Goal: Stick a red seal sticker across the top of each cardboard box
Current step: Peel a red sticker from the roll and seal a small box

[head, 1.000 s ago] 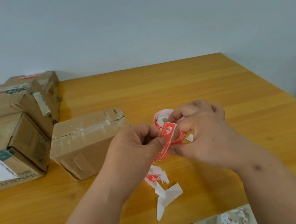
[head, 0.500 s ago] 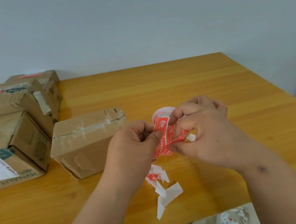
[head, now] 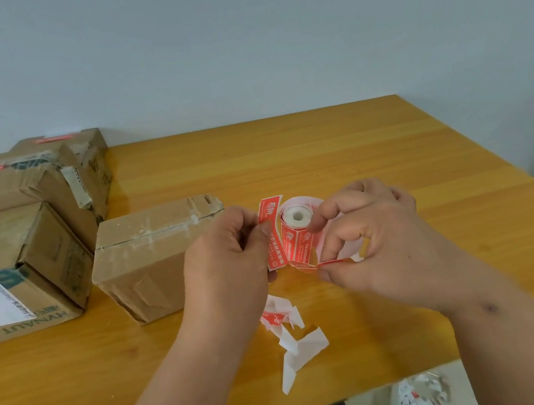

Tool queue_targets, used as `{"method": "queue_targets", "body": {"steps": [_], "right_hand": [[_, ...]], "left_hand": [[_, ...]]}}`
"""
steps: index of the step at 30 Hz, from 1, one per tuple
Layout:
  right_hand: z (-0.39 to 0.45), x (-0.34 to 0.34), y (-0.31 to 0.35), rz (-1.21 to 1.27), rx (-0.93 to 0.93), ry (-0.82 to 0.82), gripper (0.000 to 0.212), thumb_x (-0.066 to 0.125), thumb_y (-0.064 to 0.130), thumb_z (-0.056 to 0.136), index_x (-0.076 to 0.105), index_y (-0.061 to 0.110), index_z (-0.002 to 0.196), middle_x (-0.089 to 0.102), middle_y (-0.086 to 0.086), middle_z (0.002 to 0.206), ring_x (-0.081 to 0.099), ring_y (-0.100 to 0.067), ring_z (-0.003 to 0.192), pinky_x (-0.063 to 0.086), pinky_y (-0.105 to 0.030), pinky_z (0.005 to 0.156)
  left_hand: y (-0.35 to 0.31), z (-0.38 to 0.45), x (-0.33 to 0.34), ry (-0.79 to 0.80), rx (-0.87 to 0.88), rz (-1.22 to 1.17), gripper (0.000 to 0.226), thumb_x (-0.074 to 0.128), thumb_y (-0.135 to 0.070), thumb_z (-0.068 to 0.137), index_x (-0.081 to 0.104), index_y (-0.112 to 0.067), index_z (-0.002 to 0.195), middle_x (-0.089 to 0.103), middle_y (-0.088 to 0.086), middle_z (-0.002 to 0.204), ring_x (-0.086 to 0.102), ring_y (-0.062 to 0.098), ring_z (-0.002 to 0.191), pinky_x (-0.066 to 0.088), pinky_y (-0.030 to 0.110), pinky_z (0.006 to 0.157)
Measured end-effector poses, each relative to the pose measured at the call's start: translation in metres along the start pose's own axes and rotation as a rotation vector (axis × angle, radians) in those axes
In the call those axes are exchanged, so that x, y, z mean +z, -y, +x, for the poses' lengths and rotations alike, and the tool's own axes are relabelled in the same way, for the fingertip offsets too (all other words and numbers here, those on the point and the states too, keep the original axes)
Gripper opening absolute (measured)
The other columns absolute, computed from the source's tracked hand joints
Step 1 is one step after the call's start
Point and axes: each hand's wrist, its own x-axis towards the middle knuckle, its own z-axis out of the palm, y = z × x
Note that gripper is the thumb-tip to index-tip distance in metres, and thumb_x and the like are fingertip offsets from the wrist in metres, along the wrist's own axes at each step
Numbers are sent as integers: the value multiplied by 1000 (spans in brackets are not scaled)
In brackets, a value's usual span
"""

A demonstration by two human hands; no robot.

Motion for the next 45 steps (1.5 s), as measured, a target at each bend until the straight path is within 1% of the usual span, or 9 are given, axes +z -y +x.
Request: {"method": "queue_targets", "body": {"steps": [6,13,16,18,21,28,35,38,45], "right_hand": [[-4,-2,-1,-52,2,28,21,85,27,64,66,32,57,59,27,101,36,1,114,7,-27,100],[10,2,20,41,78,-130,19,63,56,80,62,45,95,50,26,108,41,3,113,26,-40,105],[16,9,30,207,103,-205,5,57,50,88,59,46,89,58,24,98,54,6,97,44,-34,93],[16,10,33,280,125,-213,13,58,37,93,62,37,81,61,22,86,56,6,84,41,-11,73],[14,9,37,333,145,-192,21,57,29,94,65,24,75,63,13,72,54,-1,67,38,-10,57],[14,14,48,388,185,-188,25,59,29,94,65,21,71,59,6,59,45,-3,46,34,-15,45],[11,13,60,596,118,-63,20,61,30,93,70,23,77,68,8,72,63,-10,71,51,-32,70],[10,16,60,609,95,-36,18,59,36,85,72,25,79,70,3,76,66,-20,78,53,-47,77],[13,20,62,638,71,-31,15,59,31,78,72,25,72,68,-1,71,63,-27,76,51,-49,73]], "left_hand": [[-4,1,-5,-124,19,-46,19,60,-23,95,62,-28,76,66,-5,68,67,15,61,59,27,54],[-10,-2,-10,131,-133,-227,9,61,-21,92,69,-19,87,70,-3,66,66,8,58,55,24,55],[-12,-5,-15,215,-132,-226,9,62,-20,92,69,-16,88,70,-3,65,64,7,56,52,23,55],[-11,-6,-18,254,-125,-208,10,62,-21,92,69,-15,89,70,-3,67,63,7,56,50,22,54],[-10,-9,-26,279,-134,-181,13,60,-23,93,71,-16,90,72,1,70,63,10,58,51,23,55],[-17,-18,-34,-98,288,395,32,62,-46,85,51,-39,114,57,-19,90,56,0,82,49,18,65],[-23,-18,-49,45,61,-234,6,70,-18,86,65,-21,87,70,4,79,64,21,68,51,23,56],[-17,-20,-53,99,11,-330,8,69,-16,85,62,-17,88,69,7,78,63,15,66,51,21,56],[-14,-17,-61,161,35,-347,17,67,-13,86,67,-25,74,69,-1,71,60,7,60,48,18,54]]}}
